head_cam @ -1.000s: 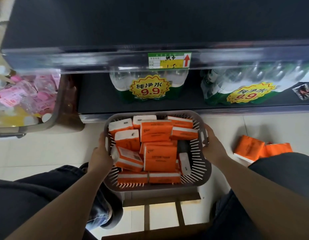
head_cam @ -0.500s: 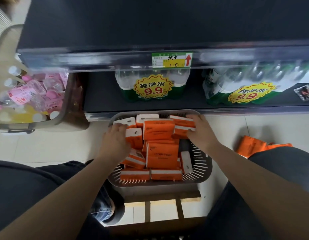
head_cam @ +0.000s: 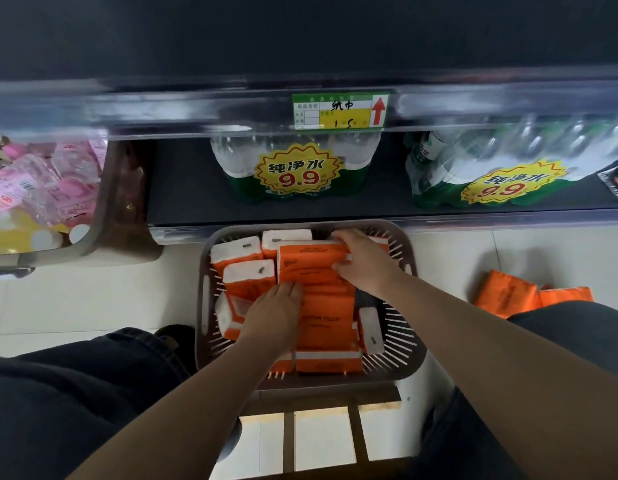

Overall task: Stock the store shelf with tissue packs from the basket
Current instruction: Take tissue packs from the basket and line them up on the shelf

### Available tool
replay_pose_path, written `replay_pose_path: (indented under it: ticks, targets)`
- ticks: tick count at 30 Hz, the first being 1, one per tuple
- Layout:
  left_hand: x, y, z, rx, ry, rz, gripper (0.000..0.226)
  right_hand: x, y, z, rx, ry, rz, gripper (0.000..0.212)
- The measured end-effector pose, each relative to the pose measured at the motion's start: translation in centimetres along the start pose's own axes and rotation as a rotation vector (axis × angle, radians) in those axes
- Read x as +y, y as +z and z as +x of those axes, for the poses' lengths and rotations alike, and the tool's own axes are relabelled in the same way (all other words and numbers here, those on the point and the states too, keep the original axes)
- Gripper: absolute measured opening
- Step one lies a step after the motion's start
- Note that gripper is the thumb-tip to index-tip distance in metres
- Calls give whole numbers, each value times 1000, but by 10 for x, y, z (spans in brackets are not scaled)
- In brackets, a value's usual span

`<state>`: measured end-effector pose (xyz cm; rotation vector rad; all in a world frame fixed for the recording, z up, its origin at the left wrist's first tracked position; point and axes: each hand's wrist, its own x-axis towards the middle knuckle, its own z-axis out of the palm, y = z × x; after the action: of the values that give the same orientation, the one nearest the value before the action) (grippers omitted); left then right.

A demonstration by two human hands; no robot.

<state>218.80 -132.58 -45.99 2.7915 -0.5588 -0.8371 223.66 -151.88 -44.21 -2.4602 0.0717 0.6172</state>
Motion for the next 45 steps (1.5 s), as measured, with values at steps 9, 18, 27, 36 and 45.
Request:
replay_pose_path:
  ticks: [9,18,27,36,45]
  targets:
    - [-5,-4,6,-103,-19,-17,51,-8,-5,11,-65,-25,-75,34]
    - [-9,-40,-14,-107,-64,-331,40,-22,-45,-7,-45,-53,-21,32]
    - [-22,-107,-51,-51,-215,-677,32,-66,-107,-52,52,-144,212,23]
    - [-23,-174,-80,280,-329,-904,36,-114,-159,-103,-19,-250,270,26]
    - [-17,-233,-107,408,-149,-1198,31,-152,-169,-116,-71,-340,235,9]
